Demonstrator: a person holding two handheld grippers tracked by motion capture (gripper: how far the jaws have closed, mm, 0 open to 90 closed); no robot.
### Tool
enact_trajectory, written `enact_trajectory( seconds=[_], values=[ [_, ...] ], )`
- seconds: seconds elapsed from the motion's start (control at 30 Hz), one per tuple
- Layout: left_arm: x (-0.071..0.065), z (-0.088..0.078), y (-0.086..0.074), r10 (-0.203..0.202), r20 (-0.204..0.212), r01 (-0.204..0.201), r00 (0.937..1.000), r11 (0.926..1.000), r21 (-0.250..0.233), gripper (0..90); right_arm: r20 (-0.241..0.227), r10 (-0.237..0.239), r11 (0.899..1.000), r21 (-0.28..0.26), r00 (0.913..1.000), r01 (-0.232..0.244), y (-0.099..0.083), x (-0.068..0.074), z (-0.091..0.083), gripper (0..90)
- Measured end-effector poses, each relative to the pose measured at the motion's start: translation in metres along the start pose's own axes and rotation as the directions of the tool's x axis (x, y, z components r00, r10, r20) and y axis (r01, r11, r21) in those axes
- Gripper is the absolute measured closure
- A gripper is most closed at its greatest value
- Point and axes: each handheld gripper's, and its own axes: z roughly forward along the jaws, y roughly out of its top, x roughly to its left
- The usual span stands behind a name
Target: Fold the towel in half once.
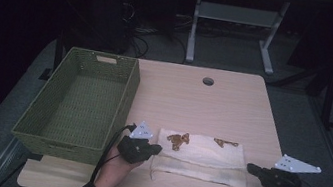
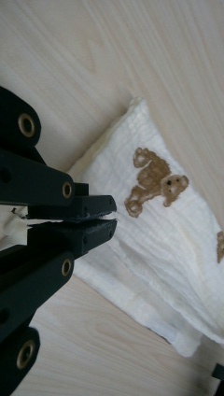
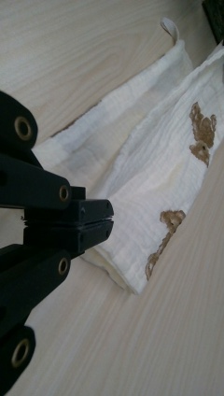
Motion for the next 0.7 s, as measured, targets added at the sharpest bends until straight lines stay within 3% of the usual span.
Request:
enact_trajectory(
  seconds=[0.17,0.33,0.4,0.7],
  values=[
    [-0.001,0.002,-0.006,0.001,0.007,-0.001,1.0000,0.9991,0.043,86.9,-0.010,0.005,1.000,0.016,0.9999,-0.005,-0.007,0.004,-0.002,88.8],
    [-0.003,0.001,-0.009,-0.003,0.021,0.001,0.9998,0.9984,0.057,86.9,-0.014,0.008,0.999,0.034,0.9999,-0.008,-0.014,0.009,-0.004,88.8],
    [-0.004,0.002,-0.011,-0.021,0.028,0.019,0.9994,0.9978,0.064,86.9,-0.016,0.012,0.999,0.045,0.9998,-0.011,-0.017,0.009,-0.003,88.8],
    [-0.005,0.011,-0.020,0.000,0.052,-0.009,0.9986,0.9866,0.163,86.9,-0.036,0.009,0.995,0.101,0.9993,-0.005,-0.027,0.013,0.002,88.6]
  ],
)
